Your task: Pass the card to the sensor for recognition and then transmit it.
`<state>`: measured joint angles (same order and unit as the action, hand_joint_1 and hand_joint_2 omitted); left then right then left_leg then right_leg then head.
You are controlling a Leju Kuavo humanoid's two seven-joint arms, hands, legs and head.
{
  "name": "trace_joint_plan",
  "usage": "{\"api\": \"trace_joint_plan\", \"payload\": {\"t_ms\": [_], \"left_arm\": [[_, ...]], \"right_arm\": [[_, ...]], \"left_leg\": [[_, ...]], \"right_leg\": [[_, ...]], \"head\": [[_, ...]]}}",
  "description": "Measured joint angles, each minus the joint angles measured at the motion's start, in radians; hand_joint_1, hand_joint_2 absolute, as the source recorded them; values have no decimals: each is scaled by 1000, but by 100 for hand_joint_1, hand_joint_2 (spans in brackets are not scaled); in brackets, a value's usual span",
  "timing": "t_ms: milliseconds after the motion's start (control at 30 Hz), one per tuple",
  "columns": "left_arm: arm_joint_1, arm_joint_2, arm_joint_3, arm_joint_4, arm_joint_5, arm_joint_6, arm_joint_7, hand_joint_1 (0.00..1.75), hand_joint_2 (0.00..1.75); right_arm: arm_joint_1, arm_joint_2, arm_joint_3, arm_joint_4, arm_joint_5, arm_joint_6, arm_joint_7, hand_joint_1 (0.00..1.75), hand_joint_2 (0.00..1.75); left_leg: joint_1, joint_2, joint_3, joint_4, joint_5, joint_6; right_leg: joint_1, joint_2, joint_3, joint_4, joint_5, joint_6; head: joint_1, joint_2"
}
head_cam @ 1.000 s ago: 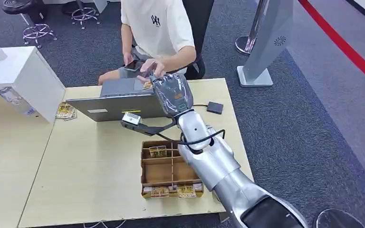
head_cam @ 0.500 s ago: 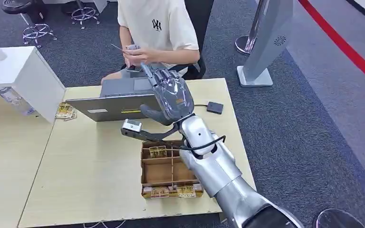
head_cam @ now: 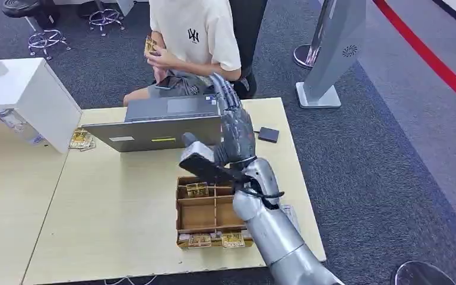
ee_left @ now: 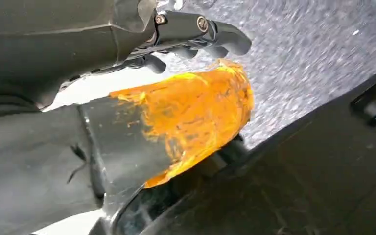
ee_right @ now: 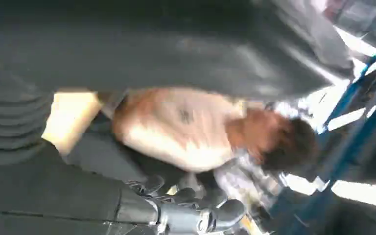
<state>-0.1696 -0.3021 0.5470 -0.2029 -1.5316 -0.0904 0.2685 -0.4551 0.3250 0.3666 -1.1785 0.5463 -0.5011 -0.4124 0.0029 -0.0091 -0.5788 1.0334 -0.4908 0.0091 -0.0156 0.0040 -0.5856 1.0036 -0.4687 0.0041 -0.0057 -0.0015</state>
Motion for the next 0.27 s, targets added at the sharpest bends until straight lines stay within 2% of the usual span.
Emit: {"api": "trace_joint_plan", "payload": {"t_ms": [67, 100, 167, 267], "left_arm": [[14, 4, 0, 0, 4, 14, -14, 0, 0], [20, 5, 1, 0, 5, 19, -16, 0, 0], [23, 8, 1, 0, 5, 21, -17, 0, 0], [21, 13, 2, 0, 5, 22, -17, 0, 0]], "right_arm": [[41, -16, 35, -66, -284, 187, -3, 0, 0], [57, -30, 53, -99, -405, 323, -11, 0, 0], [84, -59, 83, -148, -570, 506, -25, 0, 0], [124, -98, 122, -192, -702, 745, -45, 0, 0]], "left_leg": [[0, 1, 0, 0, 0, 0], [0, 1, 0, 0, 0, 0], [0, -1, 0, 0, 0, 0], [0, -1, 0, 0, 0, 0]], "right_leg": [[0, 1, -1, 0, 0, 0], [0, 1, -1, 0, 0, 0], [0, -1, -1, 0, 0, 0], [0, -1, 0, 0, 0, 0]], "head": [[0, 0], [0, 0], [0, 0], [0, 0]]}}
